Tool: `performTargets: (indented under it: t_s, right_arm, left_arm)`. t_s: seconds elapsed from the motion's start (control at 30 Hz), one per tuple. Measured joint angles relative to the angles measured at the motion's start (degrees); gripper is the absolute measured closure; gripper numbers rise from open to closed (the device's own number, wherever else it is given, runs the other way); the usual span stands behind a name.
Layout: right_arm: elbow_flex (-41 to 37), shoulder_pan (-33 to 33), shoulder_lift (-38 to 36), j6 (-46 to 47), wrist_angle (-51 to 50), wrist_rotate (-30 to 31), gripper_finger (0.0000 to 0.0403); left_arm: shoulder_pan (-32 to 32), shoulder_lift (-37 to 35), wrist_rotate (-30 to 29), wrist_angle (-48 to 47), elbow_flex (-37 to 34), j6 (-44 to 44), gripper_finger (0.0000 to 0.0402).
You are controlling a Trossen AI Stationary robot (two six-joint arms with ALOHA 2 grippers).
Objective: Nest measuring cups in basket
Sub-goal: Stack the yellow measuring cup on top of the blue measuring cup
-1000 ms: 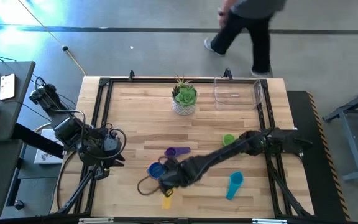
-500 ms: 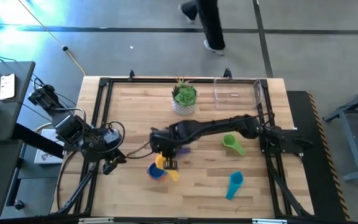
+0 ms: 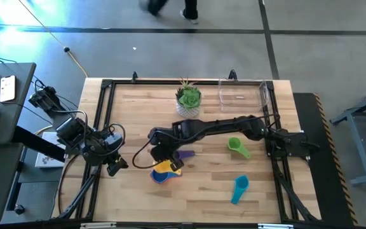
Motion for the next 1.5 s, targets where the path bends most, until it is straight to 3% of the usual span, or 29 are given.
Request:
performTargets:
  t_s: [0.47,1.5]
  right_arm:
    - [-0.02,0.52,0.77,-11.48,3.48,-6.39,0.0402]
    - [-2.12,-0.38,2.85,-9.8,3.77,-6.08,0.0402]
  left_arm:
    - [0.02,0.02,-3.68,-0.07,0.0,-0.18,0.0312]
    - [0.02,0.04,-6.37,-0.07,-0.02,-1.48,0.0312]
